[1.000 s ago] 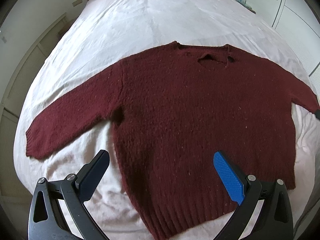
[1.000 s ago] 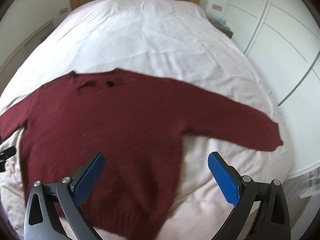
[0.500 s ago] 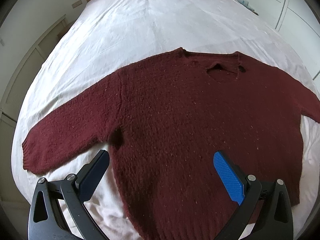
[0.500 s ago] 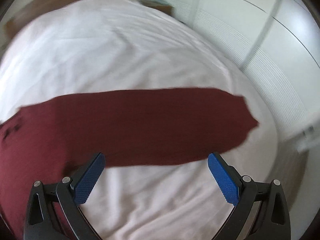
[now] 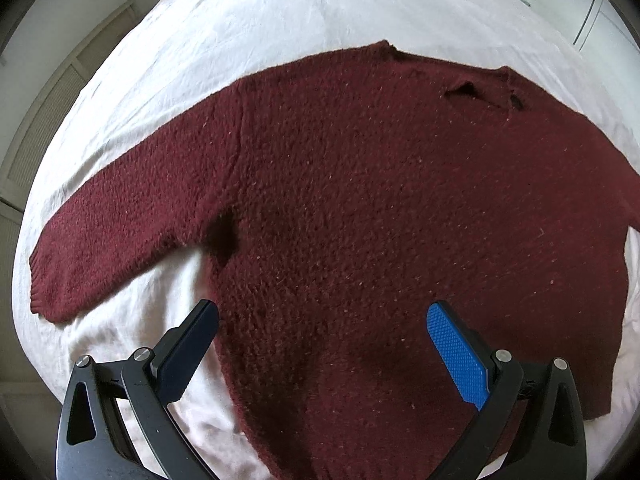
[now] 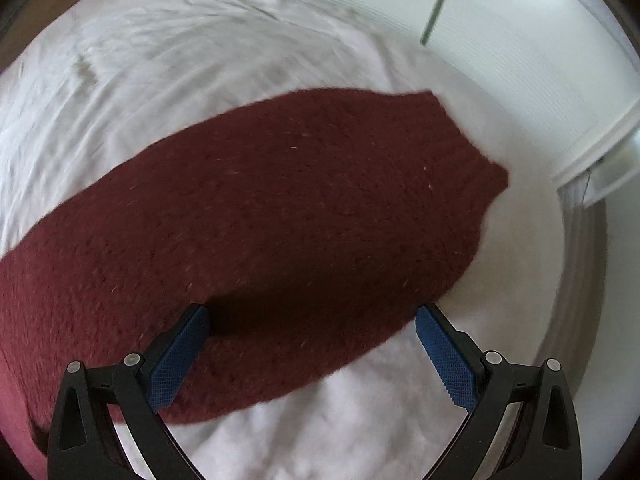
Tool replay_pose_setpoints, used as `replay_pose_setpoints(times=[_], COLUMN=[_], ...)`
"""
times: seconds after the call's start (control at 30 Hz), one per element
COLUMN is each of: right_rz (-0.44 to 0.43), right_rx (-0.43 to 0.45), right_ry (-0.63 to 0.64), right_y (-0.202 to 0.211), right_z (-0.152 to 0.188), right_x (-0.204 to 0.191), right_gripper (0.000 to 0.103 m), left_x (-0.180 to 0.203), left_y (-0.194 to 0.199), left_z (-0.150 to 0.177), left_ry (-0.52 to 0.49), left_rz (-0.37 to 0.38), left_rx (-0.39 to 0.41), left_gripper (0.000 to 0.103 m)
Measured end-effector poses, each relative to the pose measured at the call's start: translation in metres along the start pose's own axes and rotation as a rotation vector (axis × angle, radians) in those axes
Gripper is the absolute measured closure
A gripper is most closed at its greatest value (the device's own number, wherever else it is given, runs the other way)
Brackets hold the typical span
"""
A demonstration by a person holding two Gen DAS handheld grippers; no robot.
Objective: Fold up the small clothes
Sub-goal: 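Move the right gripper to the sleeve nearest it and close on it, then lift the held sleeve with the right gripper and fold it across the body, then open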
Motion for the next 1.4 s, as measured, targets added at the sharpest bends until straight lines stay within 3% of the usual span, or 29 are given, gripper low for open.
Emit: replay_pose_setpoints(times=[0.3,0.4,0.47,0.5,0.67,0.87,1.13,1.4], right_rz=[-0.100,-0.080,-0.120,-0.159,-0.174,-0.303,-0.493,-0.617], right_rx=[-0.050,-0.049,-0.040,-0.042,0.016,0.136,0.217,0.188], right_ry=[-0.121,-0.068,-0.053,-0.056,0.052,0.156,0.307,0.471], right_y=[-0.012,-0.007,0.001,0.004,0.040,0.107,0.196,0.232], right_z=[-0.006,-0.011,-0.015,-0.016,-0.016,-0.026,0.007,0.054], right_x=[0.018,0.016,0.009,0.003,-0.029,-0.084,-0.189,-0.302], right_gripper=[0.004,0.036,0.087,0.087,0.088,0.089,0.089,0.089], left_x=[-0.004,-0.005,-0.005,-0.004,-0.007,-0.014,-0.017,-0.016], left_y=[-0.002,-0.003,-0.005,-0.005,-0.001,0.004,0.013,0.017], left_z=[0.005,0.007,0.007,0.007,0.008,0.006,-0.002,-0.021], left_ry=[0.010,0.016,0.014,0.011,0.006,0.034,0.043,0.039], left_rz=[0.003,0.004,0.005,0.010,0.006,0.018,0.040,0.061], left_rx=[-0.008,-0.010,-0.013,-0.012,0.007,0.028,0.053,0.095], left_gripper=[0.001,0.001,0.001,0.001,0.001,0.001,0.001,0.001])
Point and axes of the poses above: each gripper's, at about its wrist camera, not at the fingertips, and y roughly against the way its jaws point, x to its right, z to its underside, the point moved 9 cm from there along -y, roughly the way its jaws point, and after that the axes turned 6 degrees about -z, right-handed, at the moved point
